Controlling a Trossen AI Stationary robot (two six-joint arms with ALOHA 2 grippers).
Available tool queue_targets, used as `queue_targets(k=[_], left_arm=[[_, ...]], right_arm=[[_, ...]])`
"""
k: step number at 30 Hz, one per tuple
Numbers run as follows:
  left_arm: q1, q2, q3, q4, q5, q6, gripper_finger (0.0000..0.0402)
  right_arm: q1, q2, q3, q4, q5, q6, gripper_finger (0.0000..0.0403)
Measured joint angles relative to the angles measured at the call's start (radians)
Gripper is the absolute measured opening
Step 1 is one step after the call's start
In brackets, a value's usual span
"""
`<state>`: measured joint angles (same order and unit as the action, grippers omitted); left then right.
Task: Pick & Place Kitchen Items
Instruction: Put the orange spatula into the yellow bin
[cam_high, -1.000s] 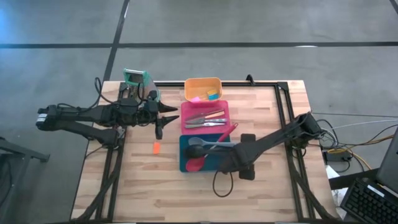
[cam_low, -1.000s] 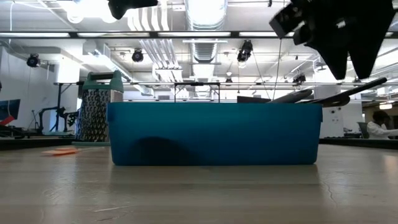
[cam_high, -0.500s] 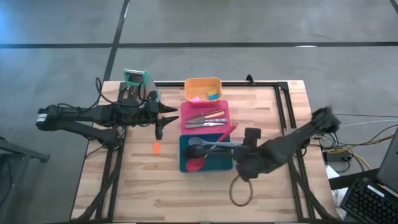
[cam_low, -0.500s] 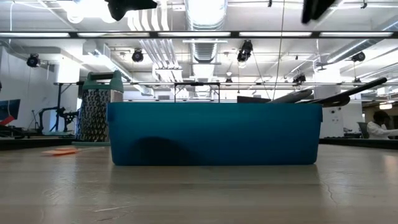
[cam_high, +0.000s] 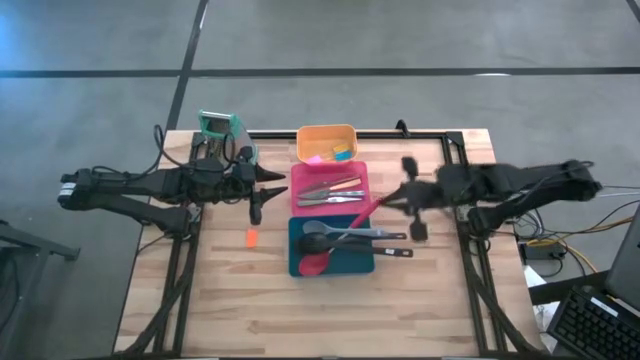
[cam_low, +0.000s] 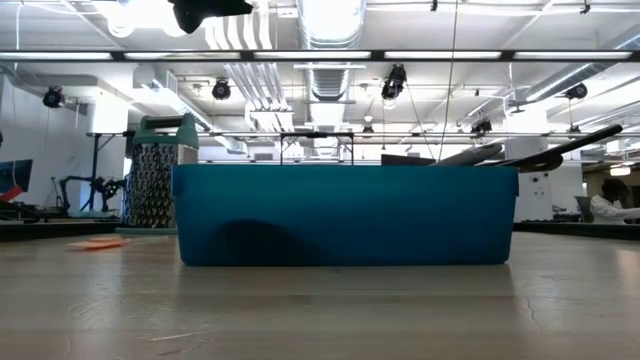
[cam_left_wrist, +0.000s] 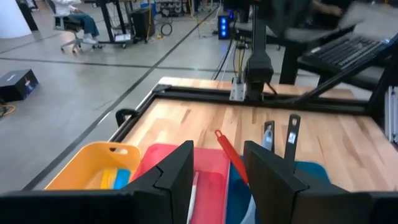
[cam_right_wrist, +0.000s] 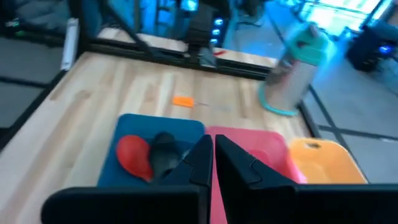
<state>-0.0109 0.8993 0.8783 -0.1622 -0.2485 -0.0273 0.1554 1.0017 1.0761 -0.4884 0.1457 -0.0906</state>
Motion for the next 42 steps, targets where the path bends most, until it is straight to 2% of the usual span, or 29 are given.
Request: queue_targets(k=[4,9,14,18,21,24,26,29,32,37,42], left_arm=[[0.0,0.0,-0.002,-0.044,0.0,0.025,0.0145],[0.0,0.0,-0.014,-0.103,0.002,0.033,0.0145],[-0.001,0.0,-0.015,-0.227,0.013,-0.029,0.0145],[-0.018,0.001,-0.015,-0.345,0.013,-0.021,0.0143],[-0.038,0.016,-0.015,-0.433,0.013,0.034,0.0139],[-0.055,0.051,-0.015,-0.48,0.014,0.021,0.0136],[-0.059,0.08,-0.016,-0.508,0.008,-0.086,0.0135],[-0.058,0.121,-0.016,-0.568,-0.012,-0.359,0.0135],[-0.058,0.162,-0.016,-0.664,-0.014,-0.546,0.0135],[-0.057,0.233,-0.016,-0.802,-0.011,-0.628,0.0135],[-0.049,0.314,-0.016,-0.823,0.028,-0.681,0.0141]], right_arm=[[-0.083,-0.15,-0.085,-0.009,-0.041,0.006,0.0012],[-0.086,-0.351,-0.196,-0.009,-0.053,0.001,0.0012],[-0.087,-0.519,-0.291,-0.008,0.003,0.014,0.0013],[-0.086,-0.614,-0.342,-0.008,0.062,0.027,0.0013],[-0.087,-0.663,-0.367,-0.007,0.068,0.031,0.0013],[-0.087,-0.688,-0.381,-0.008,0.067,0.034,0.0013],[-0.087,-0.694,-0.383,-0.007,0.068,0.05,0.0013],[-0.087,-0.694,-0.384,-0.007,0.067,0.07,0.0013],[-0.087,-0.688,-0.384,-0.007,0.067,0.076,0.0013],[-0.087,-0.677,-0.385,-0.008,0.067,0.084,0.0013],[-0.087,-0.663,-0.385,-0.009,0.067,0.087,0.0013]])
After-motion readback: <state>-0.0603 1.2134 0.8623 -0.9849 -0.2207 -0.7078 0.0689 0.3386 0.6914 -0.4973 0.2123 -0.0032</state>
